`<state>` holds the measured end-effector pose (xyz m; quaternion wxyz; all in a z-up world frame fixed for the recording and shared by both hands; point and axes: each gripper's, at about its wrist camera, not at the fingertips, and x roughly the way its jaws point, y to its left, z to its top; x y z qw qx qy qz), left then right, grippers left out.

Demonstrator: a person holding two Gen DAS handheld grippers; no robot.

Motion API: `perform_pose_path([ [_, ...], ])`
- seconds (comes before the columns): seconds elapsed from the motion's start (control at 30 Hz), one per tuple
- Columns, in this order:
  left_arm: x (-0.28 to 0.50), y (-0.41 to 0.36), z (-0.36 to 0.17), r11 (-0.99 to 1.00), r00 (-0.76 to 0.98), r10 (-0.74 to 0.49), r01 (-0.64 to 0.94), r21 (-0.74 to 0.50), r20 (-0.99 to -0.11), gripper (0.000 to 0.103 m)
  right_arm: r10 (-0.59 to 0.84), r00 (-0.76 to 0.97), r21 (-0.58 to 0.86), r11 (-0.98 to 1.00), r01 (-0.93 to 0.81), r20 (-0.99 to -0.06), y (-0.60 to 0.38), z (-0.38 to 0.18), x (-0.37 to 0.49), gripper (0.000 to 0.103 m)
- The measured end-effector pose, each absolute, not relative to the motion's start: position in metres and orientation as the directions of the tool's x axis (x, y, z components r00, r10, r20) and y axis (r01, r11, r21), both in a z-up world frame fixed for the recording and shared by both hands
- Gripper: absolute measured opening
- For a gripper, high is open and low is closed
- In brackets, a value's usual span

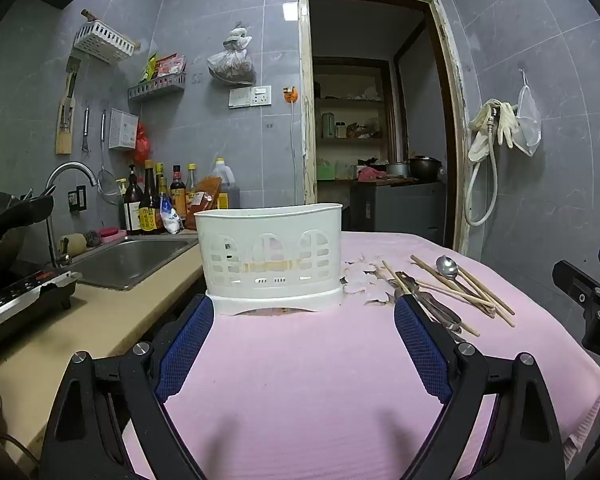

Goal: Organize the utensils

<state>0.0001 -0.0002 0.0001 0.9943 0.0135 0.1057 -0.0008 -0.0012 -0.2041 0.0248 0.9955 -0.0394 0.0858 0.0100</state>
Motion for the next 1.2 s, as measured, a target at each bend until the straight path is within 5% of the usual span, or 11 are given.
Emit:
perform_pose_path([
  [1.2, 0.0036, 0.0040, -0.0031, 1.000, 0.974, -0.007, 0.007, -0.002, -0.227, 0.089, 0.019, 0.984, -0.076, 0.997, -0.033, -0.177, -0.1987, 0.0276, 0.0009, 0.103],
])
